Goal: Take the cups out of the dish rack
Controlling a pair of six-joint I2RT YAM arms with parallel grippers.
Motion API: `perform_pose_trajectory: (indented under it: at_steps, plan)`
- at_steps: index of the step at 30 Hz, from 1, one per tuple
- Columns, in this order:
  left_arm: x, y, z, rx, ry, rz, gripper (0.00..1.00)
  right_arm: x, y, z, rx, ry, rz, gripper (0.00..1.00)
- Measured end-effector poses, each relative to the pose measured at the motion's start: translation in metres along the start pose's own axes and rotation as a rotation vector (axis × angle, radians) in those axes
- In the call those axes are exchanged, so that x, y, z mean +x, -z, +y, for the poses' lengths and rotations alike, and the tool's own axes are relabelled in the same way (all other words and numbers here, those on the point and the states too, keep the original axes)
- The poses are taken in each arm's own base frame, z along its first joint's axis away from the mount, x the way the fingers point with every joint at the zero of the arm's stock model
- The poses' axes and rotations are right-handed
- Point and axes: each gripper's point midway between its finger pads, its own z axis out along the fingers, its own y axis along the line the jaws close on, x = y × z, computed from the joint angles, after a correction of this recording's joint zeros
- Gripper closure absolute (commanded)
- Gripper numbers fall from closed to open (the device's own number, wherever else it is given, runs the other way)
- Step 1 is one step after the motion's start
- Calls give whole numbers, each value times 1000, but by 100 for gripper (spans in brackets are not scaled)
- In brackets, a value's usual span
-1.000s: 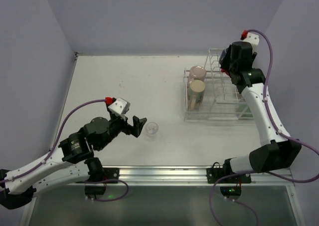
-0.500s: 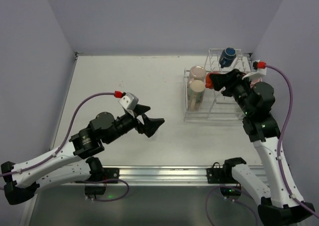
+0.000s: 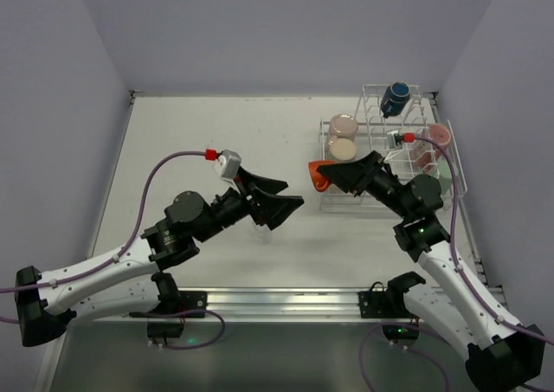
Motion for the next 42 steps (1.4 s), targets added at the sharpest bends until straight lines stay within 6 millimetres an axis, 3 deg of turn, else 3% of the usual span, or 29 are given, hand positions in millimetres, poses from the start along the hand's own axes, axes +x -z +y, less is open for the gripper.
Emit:
perform_pose_trajectory:
  at_steps: [7, 13, 17, 22, 28, 30, 32, 33, 36, 37, 40, 42]
  plan:
    - [-4, -9, -2, 3, 78, -37, 27, 10, 2, 13, -98, -31, 13, 85]
    - [1, -19, -1, 12, 93, -37, 43, 20, -2, 22, -144, -42, 50, 85]
    - [9, -26, 2, 11, 93, -18, 48, 27, -4, 23, -152, -50, 71, 85]
    - [6, -28, 2, 19, 89, -32, 59, 35, -8, 23, -156, -63, 98, 85]
    - [4, -29, 2, 25, 102, -42, 100, 36, -14, 24, -173, -67, 92, 85]
    - [1, -29, 1, 31, 112, -47, 100, 32, -16, 26, -185, -57, 76, 84]
    - [1, -28, 0, 32, 111, -46, 100, 32, -16, 27, -191, -53, 70, 72]
    - [1, -27, 0, 30, 109, -43, 100, 32, -15, 28, -193, -54, 72, 52]
    - [5, -19, 3, 4, 83, -17, 100, 37, -15, 26, -181, -56, 85, 26]
    - [6, -16, 8, -22, 58, -8, 100, 39, -15, 24, -169, -59, 92, 13]
    - [8, -4, 34, -167, -12, 38, 100, 39, -9, 20, -131, -37, 81, 1]
    - [11, 7, 56, -294, -60, 93, 100, 36, -3, 19, -102, -6, 57, 1]
